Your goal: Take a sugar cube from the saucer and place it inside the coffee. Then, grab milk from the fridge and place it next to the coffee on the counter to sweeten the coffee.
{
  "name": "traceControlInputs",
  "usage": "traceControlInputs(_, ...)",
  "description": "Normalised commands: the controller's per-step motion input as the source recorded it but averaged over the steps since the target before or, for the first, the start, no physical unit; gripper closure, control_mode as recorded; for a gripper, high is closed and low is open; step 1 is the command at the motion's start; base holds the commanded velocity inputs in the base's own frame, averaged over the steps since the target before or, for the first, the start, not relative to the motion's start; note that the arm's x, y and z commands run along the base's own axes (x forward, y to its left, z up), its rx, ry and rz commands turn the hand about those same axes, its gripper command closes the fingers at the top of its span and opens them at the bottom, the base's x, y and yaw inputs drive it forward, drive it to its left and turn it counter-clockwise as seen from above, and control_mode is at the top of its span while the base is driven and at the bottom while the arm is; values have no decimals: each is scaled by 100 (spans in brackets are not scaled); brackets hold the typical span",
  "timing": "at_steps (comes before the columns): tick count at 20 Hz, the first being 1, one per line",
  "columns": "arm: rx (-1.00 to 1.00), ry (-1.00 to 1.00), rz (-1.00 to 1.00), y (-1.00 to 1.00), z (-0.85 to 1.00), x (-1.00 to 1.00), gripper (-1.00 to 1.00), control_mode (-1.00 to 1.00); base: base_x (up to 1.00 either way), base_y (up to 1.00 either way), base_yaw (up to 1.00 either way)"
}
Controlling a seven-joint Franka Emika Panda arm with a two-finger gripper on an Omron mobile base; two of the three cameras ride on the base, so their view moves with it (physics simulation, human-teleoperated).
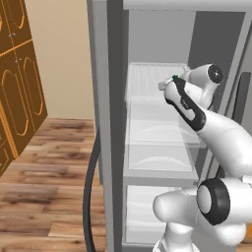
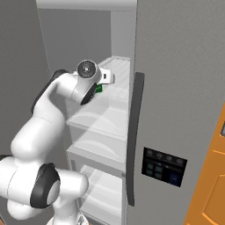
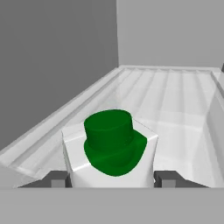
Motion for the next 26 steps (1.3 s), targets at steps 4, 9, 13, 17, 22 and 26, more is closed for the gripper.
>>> traceControlInputs(4, -1, 0, 9, -1, 1, -85, 100, -100, 0, 0, 0)
traceControlInputs(9, -6, 1, 4, 11, -7, -28, 100, -100, 0, 0, 0)
traceControlInputs(13, -6, 1, 0, 12, -7, -10, 100, 100, -18, 0, 0)
traceControlInputs(17, 0, 0, 0, 0, 0, 0, 100, 100, -100, -20, 0)
traceControlInputs(22, 0, 0, 0, 0, 0, 0, 100, 100, -92, -42, 31)
traceControlInputs(26, 0, 0, 0, 0, 0, 0, 100, 100, -68, -56, 80)
